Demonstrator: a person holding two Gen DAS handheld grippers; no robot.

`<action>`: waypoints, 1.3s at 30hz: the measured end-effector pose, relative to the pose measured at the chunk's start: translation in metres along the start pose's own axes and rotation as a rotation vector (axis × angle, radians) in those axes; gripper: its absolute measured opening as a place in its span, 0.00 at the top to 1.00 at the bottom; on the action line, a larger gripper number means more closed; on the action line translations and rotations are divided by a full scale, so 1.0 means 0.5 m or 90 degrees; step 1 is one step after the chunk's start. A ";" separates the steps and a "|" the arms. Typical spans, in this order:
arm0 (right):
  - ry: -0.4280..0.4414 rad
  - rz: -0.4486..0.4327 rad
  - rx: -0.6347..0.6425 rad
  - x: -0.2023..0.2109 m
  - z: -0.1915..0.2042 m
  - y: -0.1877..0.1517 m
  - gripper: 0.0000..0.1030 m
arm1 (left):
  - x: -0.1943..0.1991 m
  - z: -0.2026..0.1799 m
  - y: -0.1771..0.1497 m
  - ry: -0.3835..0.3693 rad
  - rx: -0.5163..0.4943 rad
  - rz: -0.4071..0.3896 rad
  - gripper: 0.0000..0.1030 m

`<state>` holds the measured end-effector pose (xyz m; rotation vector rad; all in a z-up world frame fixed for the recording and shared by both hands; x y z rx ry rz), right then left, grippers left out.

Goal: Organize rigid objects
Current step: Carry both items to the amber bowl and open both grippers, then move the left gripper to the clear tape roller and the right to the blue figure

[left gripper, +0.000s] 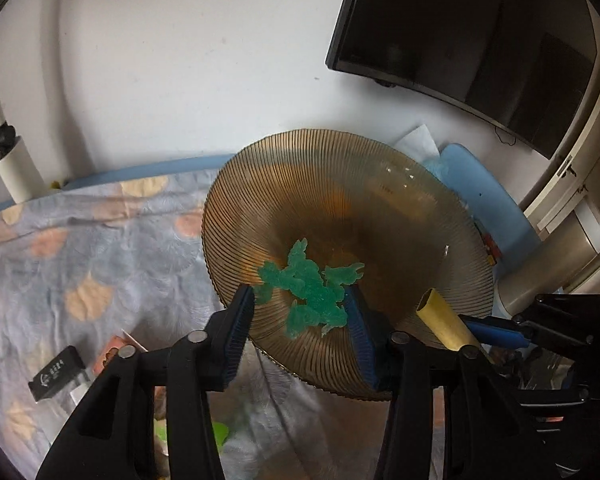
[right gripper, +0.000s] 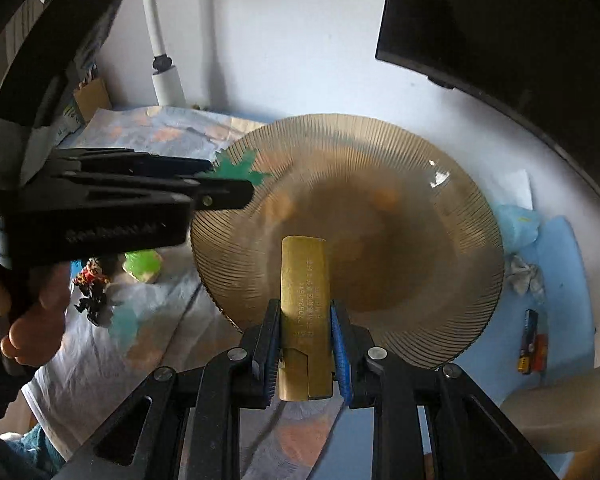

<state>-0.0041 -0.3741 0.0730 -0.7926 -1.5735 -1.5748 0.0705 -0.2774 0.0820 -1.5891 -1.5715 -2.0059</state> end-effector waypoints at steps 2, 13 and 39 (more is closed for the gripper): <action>-0.002 0.006 0.002 -0.006 -0.006 0.001 0.74 | 0.009 0.001 0.004 0.009 0.003 0.000 0.29; -0.005 -0.124 -0.028 0.145 0.019 -0.007 0.41 | 0.289 0.139 -0.100 0.122 0.074 -0.131 0.22; 0.088 -0.074 0.013 -0.062 0.324 -0.196 0.03 | 0.253 0.320 -0.455 0.353 0.182 -0.016 0.15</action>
Point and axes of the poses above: each gripper's, at about its wrist camera, not at the fingertips, and x roughly against the way its jaws point, z to its left, y to its top, the point moved 2 cm from there along -x, roughly the way its jaws point, and after that the axes turned 10 degrees about -x, right-handed, at the moved point
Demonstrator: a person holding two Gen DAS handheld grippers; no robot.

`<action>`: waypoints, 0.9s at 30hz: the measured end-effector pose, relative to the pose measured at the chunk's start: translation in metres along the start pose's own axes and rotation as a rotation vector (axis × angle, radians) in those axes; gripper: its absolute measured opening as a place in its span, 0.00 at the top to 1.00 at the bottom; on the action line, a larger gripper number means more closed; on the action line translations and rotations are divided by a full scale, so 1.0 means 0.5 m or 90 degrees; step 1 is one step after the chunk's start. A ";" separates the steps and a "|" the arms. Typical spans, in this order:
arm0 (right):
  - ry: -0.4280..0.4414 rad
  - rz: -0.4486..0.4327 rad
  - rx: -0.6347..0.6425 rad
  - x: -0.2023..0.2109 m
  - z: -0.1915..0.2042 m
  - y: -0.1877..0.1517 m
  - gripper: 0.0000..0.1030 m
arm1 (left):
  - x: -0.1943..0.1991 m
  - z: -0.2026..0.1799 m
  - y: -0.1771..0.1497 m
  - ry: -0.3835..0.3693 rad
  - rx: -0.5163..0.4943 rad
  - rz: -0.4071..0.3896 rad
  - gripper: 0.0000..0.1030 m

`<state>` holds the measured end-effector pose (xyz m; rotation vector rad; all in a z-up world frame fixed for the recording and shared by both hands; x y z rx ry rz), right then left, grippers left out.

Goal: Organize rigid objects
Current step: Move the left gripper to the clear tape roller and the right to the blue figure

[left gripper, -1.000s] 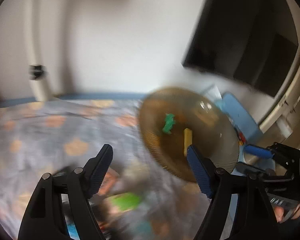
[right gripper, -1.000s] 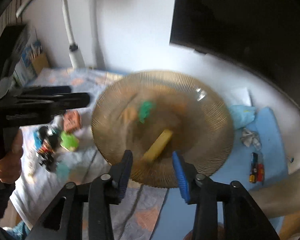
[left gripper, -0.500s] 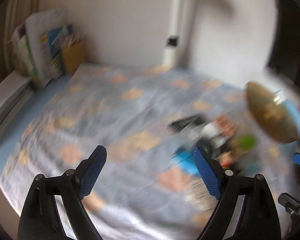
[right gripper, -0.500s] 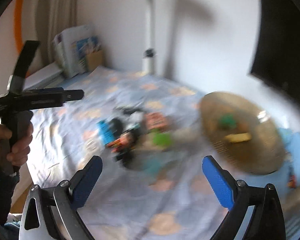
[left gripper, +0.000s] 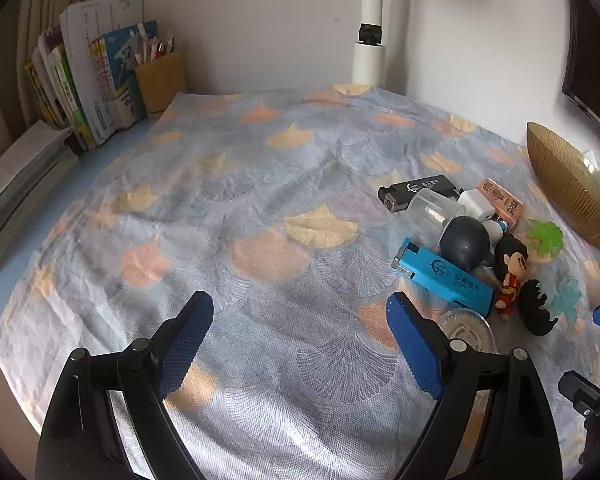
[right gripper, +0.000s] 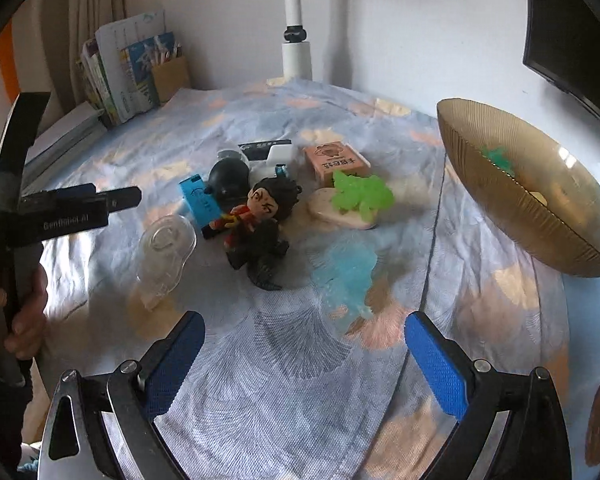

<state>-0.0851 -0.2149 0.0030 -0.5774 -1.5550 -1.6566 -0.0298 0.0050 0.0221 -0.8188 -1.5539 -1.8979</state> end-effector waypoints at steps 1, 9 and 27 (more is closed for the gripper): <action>0.000 0.002 0.001 -0.001 0.000 -0.001 0.03 | 0.001 -0.001 0.000 0.003 -0.001 -0.002 0.15; -0.004 0.001 -0.007 0.000 -0.005 0.000 0.03 | 0.000 -0.001 -0.007 0.004 0.006 0.000 0.15; 0.007 0.062 0.062 0.004 0.029 0.065 0.19 | 0.030 -0.143 -0.043 -0.215 -0.050 0.052 0.17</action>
Point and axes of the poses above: each gripper's, at about its wrist camera, not at the fingertips, and x roughly against the way its jaws point, z to its left, y to its top, the point moved 2 cm from there along -x, roughly the way its jaws point, and after that the axes turned 10 degrees about -x, right-handed, at the moved point
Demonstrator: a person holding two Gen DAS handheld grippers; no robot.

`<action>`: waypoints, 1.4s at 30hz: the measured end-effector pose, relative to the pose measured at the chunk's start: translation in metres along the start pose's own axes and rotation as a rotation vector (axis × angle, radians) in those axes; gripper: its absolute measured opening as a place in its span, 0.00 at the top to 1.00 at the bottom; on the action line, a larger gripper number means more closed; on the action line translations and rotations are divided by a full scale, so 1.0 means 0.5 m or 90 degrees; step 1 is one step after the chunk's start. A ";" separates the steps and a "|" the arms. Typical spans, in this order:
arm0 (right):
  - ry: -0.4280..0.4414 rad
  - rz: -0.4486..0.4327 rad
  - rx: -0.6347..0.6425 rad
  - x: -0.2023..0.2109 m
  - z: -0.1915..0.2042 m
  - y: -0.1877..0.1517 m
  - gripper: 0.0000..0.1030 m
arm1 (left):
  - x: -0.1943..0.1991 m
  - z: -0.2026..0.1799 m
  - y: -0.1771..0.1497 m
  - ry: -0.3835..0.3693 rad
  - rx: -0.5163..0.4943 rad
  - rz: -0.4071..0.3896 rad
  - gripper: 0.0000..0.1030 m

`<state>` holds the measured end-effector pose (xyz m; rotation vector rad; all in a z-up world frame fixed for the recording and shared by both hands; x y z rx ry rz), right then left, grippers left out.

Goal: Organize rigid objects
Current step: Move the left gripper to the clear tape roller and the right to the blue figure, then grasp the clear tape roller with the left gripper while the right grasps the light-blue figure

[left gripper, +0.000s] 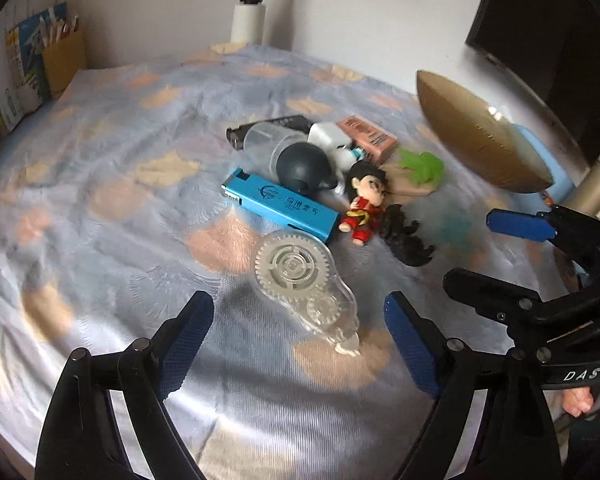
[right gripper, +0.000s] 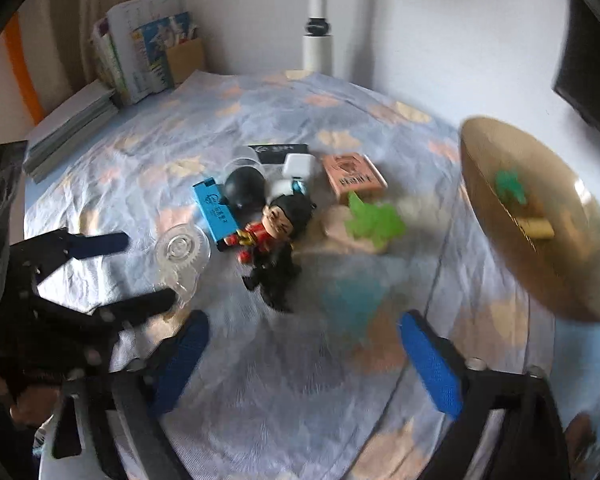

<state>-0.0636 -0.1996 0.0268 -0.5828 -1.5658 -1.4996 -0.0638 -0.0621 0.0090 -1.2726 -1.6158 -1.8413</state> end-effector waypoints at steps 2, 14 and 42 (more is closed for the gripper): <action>0.001 0.011 0.008 -0.013 -0.001 0.001 0.30 | -0.007 -0.003 0.002 0.011 -0.007 0.001 0.17; 0.035 -0.001 0.008 -0.033 0.006 0.018 0.31 | 0.006 0.050 -0.005 0.053 0.002 0.001 0.53; 0.007 0.014 -0.064 -0.053 -0.109 0.021 0.60 | -0.015 0.062 0.023 0.037 0.005 -0.008 0.55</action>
Point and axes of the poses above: each gripper's, at about its wrist camera, not at the fingertips, and x roughly against the way its jaws point, z to its left, y to its top, the point moved 2 cm from there along -x, roughly the way its jaws point, and after that the axes turned 10 degrees about -x, right-handed, at the moved point
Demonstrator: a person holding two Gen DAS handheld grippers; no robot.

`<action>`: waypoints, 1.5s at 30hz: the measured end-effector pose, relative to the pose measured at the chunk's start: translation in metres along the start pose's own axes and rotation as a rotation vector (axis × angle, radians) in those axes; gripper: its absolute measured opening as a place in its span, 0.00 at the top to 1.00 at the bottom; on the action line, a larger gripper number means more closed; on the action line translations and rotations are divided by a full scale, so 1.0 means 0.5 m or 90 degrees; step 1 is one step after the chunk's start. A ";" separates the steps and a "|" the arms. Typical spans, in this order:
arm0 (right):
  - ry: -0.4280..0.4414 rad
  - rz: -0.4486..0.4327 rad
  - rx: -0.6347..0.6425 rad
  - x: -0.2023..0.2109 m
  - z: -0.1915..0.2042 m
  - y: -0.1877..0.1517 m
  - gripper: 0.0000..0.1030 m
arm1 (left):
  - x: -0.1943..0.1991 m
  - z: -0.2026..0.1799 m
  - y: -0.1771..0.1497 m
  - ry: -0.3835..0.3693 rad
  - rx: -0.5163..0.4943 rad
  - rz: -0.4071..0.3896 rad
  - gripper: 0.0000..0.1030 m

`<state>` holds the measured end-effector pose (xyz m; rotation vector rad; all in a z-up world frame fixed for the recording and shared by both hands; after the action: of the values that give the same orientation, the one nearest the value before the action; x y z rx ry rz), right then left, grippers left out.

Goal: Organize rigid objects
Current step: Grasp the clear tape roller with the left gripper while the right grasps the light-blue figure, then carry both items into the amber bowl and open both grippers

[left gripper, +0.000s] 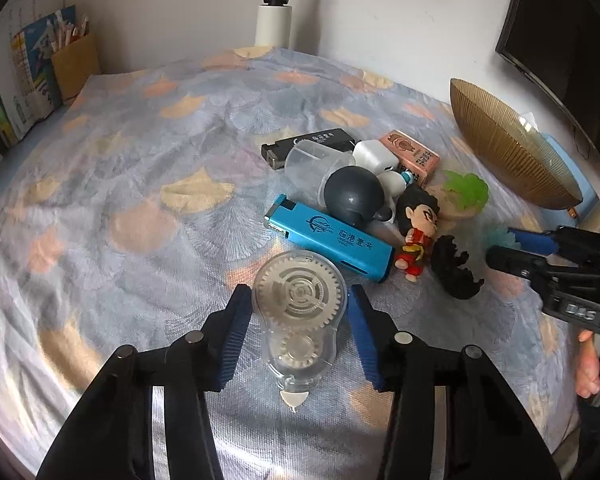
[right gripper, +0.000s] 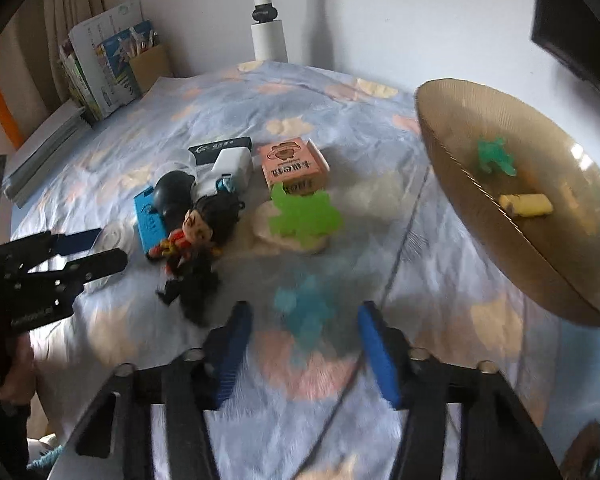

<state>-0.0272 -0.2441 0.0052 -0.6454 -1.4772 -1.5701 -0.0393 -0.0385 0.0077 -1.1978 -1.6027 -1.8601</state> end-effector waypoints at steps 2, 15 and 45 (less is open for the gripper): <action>-0.019 0.000 0.018 -0.008 0.011 0.000 0.69 | 0.008 -0.001 -0.003 0.000 0.005 -0.011 0.55; 0.039 0.015 0.095 0.065 0.056 -0.115 0.69 | 0.024 -0.008 -0.026 -0.002 0.042 -0.011 0.55; -0.121 -0.197 0.021 0.302 -0.125 0.050 0.73 | 0.141 -0.189 0.341 -0.125 -0.008 -0.195 0.55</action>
<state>-0.0691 -0.3383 0.1346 -0.5797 -1.8094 -1.7499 0.0203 -0.1555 0.1678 -1.2289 -1.9792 -1.9879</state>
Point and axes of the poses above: each gripper's, at about its wrist camera, not at the fingertips, and x roughly against the way its jaws point, z to its left, y to its top, the point moved 2 cm from there along -x, roughly the way its jaws point, and after that the axes turned 10 degrees about -x, right-handed, at the moved point
